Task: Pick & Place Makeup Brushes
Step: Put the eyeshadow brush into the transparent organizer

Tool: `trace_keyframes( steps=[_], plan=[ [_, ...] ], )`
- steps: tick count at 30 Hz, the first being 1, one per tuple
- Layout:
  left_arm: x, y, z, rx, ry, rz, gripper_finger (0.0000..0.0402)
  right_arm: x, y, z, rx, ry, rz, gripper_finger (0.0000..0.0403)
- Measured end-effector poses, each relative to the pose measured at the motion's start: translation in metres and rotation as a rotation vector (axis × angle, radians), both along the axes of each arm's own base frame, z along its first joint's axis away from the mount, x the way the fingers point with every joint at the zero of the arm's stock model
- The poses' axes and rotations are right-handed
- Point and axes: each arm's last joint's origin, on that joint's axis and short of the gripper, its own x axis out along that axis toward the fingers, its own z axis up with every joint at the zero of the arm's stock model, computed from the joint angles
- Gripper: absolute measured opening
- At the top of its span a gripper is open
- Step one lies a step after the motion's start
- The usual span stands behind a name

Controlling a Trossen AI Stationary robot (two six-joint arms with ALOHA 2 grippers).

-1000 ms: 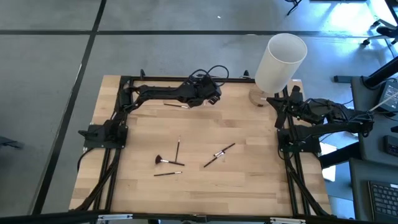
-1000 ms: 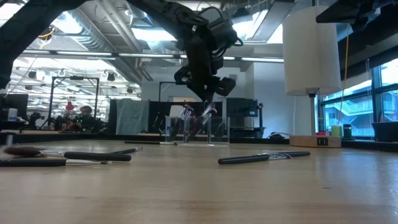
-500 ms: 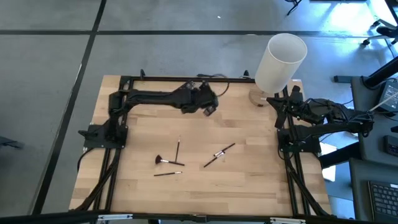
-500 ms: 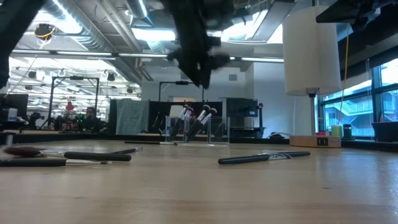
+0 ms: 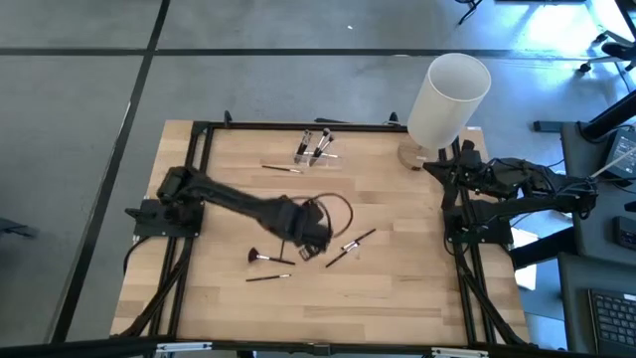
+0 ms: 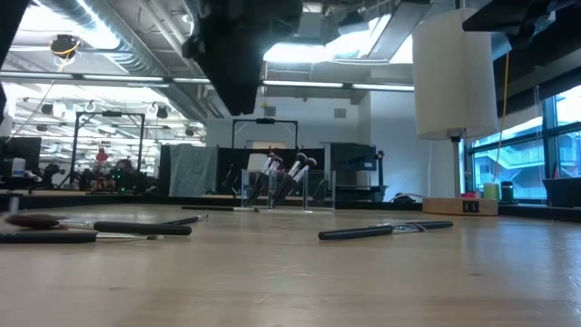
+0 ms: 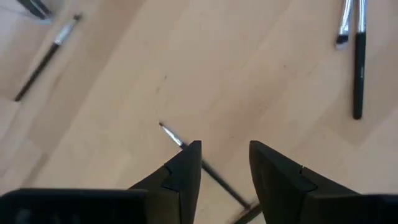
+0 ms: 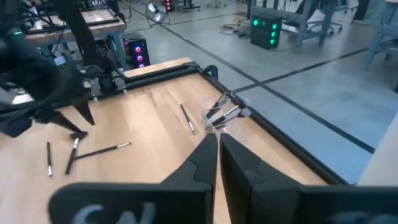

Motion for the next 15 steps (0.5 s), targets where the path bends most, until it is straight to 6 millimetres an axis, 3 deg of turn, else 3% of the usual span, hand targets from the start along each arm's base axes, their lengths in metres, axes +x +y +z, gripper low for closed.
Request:
trace_keyframes(
  steps=[6, 15],
  plan=[
    [0.023, -0.018, -0.022, 0.125, -0.139, -0.038, 0.0123, 0.002, 0.0, 0.007, -0.006, -0.069, 0.002, 0.002],
    [0.099, 0.008, -0.063, 0.07, -0.463, -0.233, 0.0104, 0.004, 0.0, 0.013, -0.034, -0.114, 0.009, 0.002]
  ],
)
